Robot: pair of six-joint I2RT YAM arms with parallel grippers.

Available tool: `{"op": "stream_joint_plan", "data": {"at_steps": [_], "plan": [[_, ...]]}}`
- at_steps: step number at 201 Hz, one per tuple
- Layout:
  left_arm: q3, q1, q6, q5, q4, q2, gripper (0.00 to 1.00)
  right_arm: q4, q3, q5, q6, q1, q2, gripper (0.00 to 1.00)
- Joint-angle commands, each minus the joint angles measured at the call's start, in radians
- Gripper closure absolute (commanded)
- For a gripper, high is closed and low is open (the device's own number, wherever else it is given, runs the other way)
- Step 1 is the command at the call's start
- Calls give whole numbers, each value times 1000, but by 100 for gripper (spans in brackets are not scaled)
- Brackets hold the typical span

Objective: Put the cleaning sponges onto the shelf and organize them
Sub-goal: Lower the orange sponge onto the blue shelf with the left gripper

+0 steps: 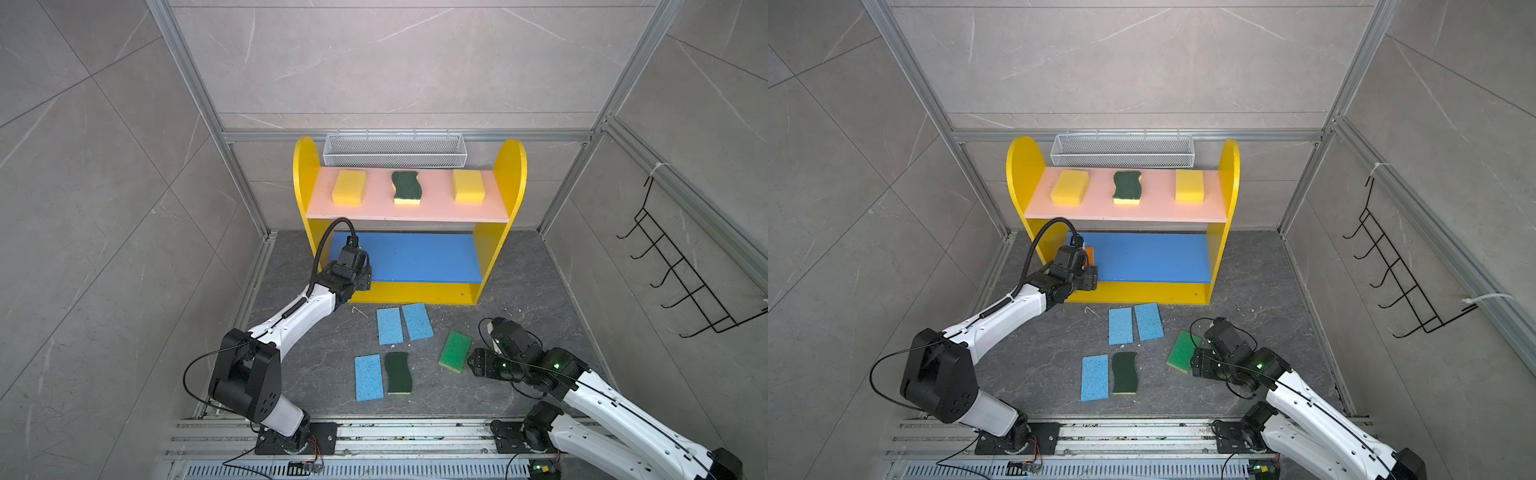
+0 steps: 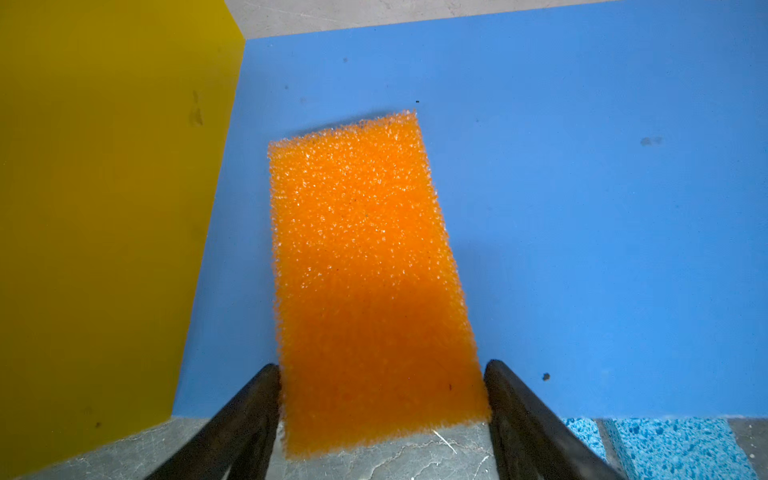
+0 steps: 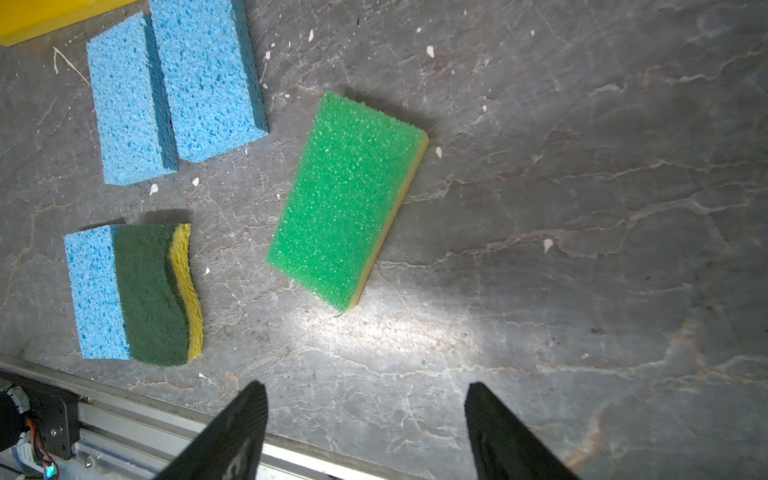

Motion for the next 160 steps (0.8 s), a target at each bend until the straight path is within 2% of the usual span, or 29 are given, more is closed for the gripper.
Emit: {"op": "stream_joint_plan", "data": {"at_steps": [1, 92, 160], "plan": [[54, -5, 0, -15, 1, 35, 24, -22, -2, 26, 5, 5, 2, 23], [90, -1, 104, -6, 23, 74, 25, -13, 1, 28, -7, 5, 33, 23], [109, 31, 136, -1, -3, 73, 19, -10, -1, 24, -7, 4, 24, 23]]}}
